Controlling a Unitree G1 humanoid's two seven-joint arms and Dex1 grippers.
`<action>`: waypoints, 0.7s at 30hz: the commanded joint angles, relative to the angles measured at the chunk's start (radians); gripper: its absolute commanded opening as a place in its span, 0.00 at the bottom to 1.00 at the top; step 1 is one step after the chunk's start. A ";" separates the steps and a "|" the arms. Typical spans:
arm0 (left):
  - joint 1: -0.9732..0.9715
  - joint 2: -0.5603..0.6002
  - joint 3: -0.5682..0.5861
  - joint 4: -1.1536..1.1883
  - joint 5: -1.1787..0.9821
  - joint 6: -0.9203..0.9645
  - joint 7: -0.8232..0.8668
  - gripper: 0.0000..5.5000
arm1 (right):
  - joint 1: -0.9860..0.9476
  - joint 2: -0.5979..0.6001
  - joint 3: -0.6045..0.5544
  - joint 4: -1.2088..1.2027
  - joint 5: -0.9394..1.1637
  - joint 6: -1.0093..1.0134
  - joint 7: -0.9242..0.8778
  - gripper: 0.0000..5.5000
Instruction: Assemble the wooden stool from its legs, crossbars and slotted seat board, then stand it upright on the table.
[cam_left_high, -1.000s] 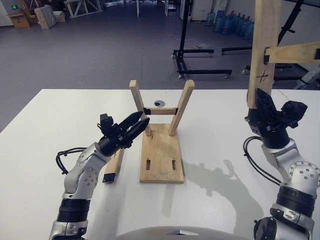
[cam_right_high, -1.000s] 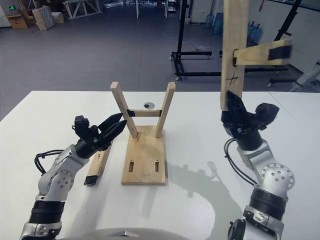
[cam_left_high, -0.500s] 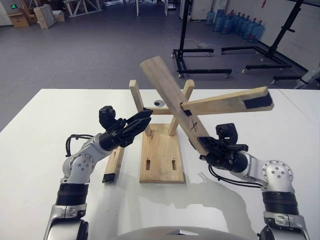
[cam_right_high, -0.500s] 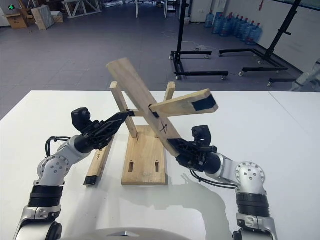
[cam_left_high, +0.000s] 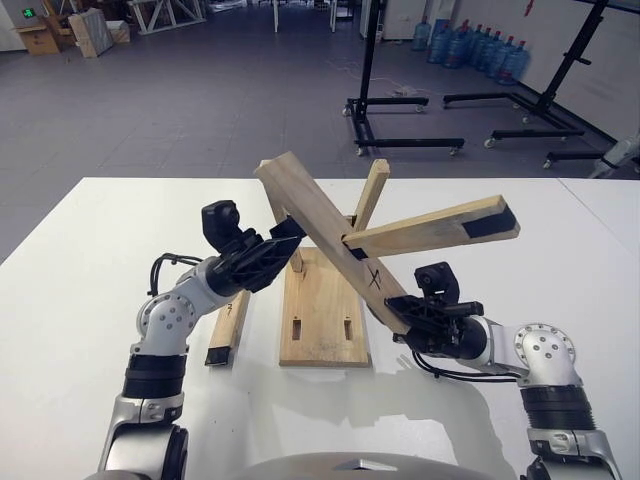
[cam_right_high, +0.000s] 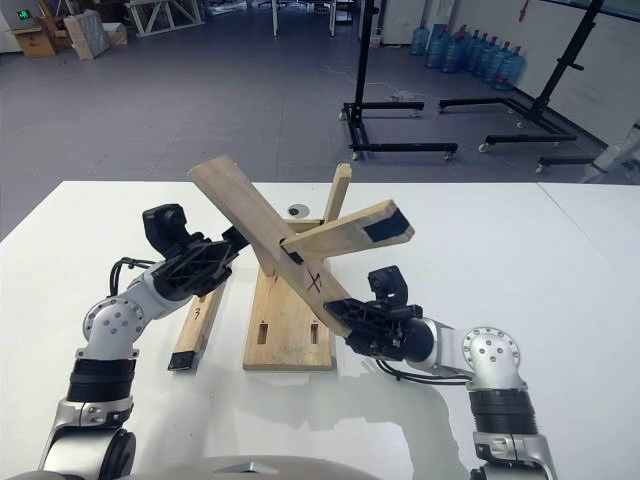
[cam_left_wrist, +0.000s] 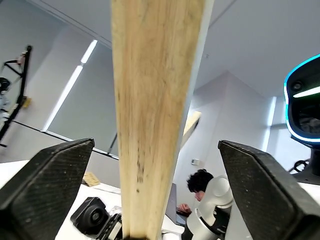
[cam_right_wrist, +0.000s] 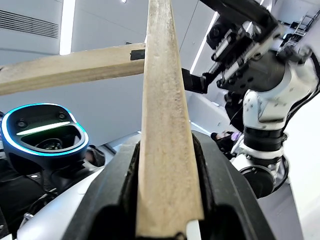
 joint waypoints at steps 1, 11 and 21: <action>-0.030 -0.012 -0.011 -0.003 0.016 -0.007 -0.026 0.83 | 0.005 -0.018 0.028 0.022 0.085 0.032 -0.038 0.21; -0.033 -0.035 -0.009 -0.025 0.011 -0.007 -0.035 0.83 | 0.044 -0.054 0.132 0.031 0.281 0.001 -0.158 0.21; -0.033 -0.041 -0.011 -0.030 0.022 -0.020 -0.057 0.64 | 0.057 -0.085 0.185 0.029 0.346 -0.038 -0.194 0.21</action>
